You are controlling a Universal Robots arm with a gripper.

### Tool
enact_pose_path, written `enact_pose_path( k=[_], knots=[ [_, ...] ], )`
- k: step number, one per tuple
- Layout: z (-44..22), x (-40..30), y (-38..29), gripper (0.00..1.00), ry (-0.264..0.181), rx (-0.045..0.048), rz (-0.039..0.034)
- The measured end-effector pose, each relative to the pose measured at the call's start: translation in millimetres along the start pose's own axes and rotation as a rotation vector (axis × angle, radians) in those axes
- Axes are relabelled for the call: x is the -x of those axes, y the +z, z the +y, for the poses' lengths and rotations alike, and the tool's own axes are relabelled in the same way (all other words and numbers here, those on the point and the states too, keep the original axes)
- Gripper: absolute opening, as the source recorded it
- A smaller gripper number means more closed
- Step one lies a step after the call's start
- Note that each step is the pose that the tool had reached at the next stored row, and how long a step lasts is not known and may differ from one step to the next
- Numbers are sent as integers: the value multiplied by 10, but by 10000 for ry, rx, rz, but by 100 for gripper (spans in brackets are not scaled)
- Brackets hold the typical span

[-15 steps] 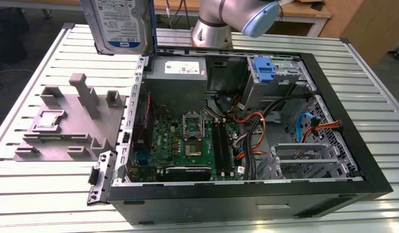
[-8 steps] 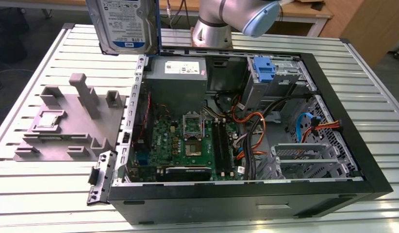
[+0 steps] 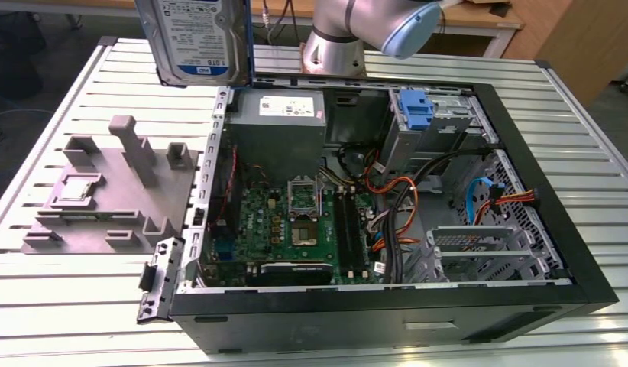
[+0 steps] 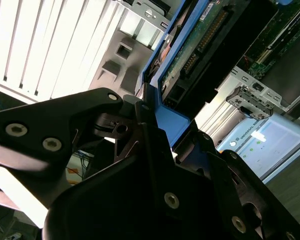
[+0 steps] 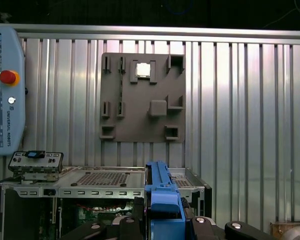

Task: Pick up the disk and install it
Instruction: 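Pick up the disk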

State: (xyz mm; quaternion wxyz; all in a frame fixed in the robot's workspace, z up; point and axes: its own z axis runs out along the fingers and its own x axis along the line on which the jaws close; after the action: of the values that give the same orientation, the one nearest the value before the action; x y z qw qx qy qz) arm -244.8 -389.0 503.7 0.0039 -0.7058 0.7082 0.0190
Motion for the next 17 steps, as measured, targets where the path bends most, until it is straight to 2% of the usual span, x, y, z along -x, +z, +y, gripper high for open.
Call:
enact_pose_path(
  k=[4, 9, 17],
  knots=[
    [-32, 0, 0, 37, 0, -1, 0],
    [-127, 0, -3, 37, 0, 0, 0],
    [-138, -31, -3, 37, 2, -1, 0]
  ],
)
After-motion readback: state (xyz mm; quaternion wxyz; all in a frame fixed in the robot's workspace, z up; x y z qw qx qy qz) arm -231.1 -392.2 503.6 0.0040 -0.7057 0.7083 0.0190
